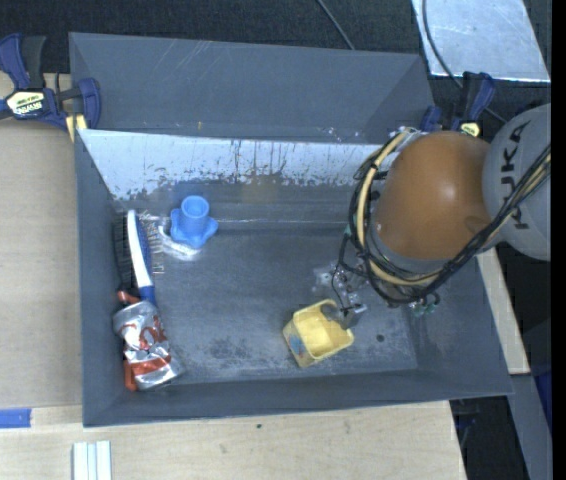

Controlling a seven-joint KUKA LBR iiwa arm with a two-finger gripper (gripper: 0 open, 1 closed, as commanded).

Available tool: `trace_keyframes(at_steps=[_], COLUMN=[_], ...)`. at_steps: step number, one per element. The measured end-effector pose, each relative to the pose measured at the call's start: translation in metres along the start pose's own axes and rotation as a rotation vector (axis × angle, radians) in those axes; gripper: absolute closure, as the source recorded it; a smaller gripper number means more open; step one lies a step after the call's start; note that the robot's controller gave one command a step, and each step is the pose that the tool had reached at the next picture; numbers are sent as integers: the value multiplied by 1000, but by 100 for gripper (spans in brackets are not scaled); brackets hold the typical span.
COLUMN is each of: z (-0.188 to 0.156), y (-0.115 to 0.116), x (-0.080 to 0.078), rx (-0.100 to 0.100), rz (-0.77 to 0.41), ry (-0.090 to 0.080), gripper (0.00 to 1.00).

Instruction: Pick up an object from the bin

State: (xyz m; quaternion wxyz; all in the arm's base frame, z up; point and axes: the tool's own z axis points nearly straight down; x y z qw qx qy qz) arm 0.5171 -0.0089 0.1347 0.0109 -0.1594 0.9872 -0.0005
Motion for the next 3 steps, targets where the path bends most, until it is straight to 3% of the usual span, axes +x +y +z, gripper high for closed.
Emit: trace_keyframes(at_steps=[1,2,3], z=[10,-26,-115], y=[14,6,11], x=[-32,-10,-35], rx=[2,3,6], rz=[-302,-89,-299], ry=[-7,-6,-18], gripper=[100,100,100])
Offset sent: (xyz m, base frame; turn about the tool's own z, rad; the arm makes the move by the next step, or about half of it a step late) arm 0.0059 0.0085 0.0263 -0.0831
